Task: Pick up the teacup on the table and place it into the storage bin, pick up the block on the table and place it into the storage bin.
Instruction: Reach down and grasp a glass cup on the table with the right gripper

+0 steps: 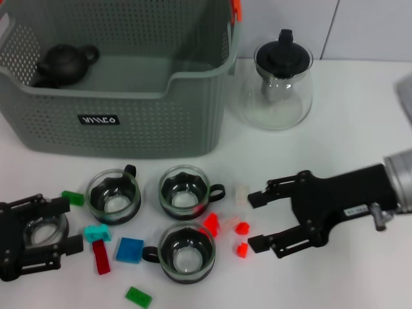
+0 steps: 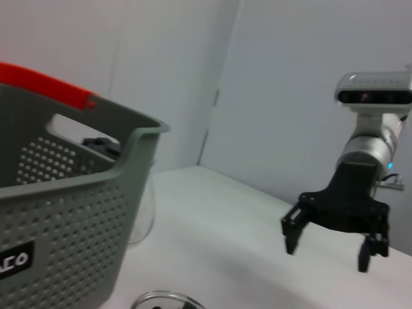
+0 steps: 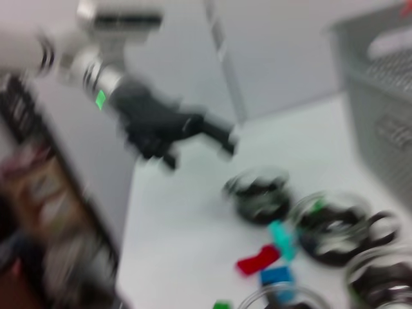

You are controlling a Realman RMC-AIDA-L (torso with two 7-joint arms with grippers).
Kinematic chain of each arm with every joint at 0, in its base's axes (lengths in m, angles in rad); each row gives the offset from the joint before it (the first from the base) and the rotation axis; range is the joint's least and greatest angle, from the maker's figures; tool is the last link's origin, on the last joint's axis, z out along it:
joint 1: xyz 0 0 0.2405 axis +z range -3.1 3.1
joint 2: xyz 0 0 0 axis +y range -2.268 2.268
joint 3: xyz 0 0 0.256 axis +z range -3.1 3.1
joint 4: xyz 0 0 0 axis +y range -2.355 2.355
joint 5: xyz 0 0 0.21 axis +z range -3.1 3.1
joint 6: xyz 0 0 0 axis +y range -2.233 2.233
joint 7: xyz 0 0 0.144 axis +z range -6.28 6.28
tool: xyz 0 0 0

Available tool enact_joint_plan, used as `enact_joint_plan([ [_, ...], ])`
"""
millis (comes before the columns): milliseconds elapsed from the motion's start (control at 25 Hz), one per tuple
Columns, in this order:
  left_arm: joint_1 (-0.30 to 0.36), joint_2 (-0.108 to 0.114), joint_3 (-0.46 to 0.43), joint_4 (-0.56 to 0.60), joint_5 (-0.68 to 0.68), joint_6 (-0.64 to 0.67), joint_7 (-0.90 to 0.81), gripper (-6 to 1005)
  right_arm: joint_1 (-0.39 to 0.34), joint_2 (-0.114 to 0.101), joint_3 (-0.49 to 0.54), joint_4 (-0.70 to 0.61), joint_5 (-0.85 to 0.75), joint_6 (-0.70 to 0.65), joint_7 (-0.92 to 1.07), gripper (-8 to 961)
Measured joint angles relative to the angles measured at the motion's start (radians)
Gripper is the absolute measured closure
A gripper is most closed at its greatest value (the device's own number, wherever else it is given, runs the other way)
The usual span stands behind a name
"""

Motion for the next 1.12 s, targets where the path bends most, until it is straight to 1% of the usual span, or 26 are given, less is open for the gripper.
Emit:
enact_joint_plan([
  [80, 0.006, 0.000, -0.011, 0.000, 0.008, 0.000, 0.000, 190, 0.029, 0.000, -0.101, -0.103, -0.026, 0.004, 0.102, 86],
  [160, 0.008, -0.001, -0.010, -0.003, 0.019, -0.004, -0.001, 190, 0.076, 0.002, -0.182, -0.200, -0.083, 0.008, 0.197, 106],
  [240, 0.009, -0.004, -0.009, -0.006, 0.024, -0.007, -0.002, 190, 0.125, 0.005, -0.240, -0.274, -0.146, 0.010, 0.268, 127],
  [320, 0.012, -0.007, -0.010, -0.009, 0.024, -0.008, -0.003, 190, 0.182, 0.009, -0.284, -0.326, -0.206, 0.011, 0.320, 127],
  [440, 0.018, -0.009, -0.011, -0.011, 0.025, -0.009, -0.003, 190, 0.249, 0.013, -0.333, -0.344, -0.231, 0.015, 0.357, 128],
  [520, 0.020, -0.010, -0.012, -0.016, 0.025, -0.009, -0.003, 191, 0.282, 0.016, -0.384, -0.345, -0.231, 0.016, 0.373, 128],
  [560, 0.021, -0.010, -0.012, -0.022, 0.025, -0.009, -0.003, 191, 0.294, 0.020, -0.426, -0.345, -0.230, 0.014, 0.376, 128],
  [680, 0.021, -0.010, -0.013, -0.035, 0.025, -0.014, -0.001, 191, 0.303, 0.024, -0.552, -0.347, -0.224, 0.042, 0.372, 129],
  [720, 0.020, -0.010, -0.014, -0.038, 0.025, -0.018, -0.001, 191, 0.300, 0.025, -0.604, -0.348, -0.222, 0.070, 0.369, 129],
  [840, 0.015, -0.010, -0.014, -0.043, 0.025, -0.024, -0.001, 191, 0.281, 0.025, -0.712, -0.349, -0.220, 0.158, 0.364, 129],
  [960, 0.011, -0.010, -0.014, -0.050, 0.025, -0.028, -0.002, 191, 0.261, 0.025, -0.786, -0.350, -0.198, 0.219, 0.351, 130],
  [1120, 0.010, -0.010, -0.015, -0.052, 0.022, -0.030, -0.002, 191, 0.244, 0.021, -0.845, -0.346, -0.133, 0.281, 0.318, 130],
])
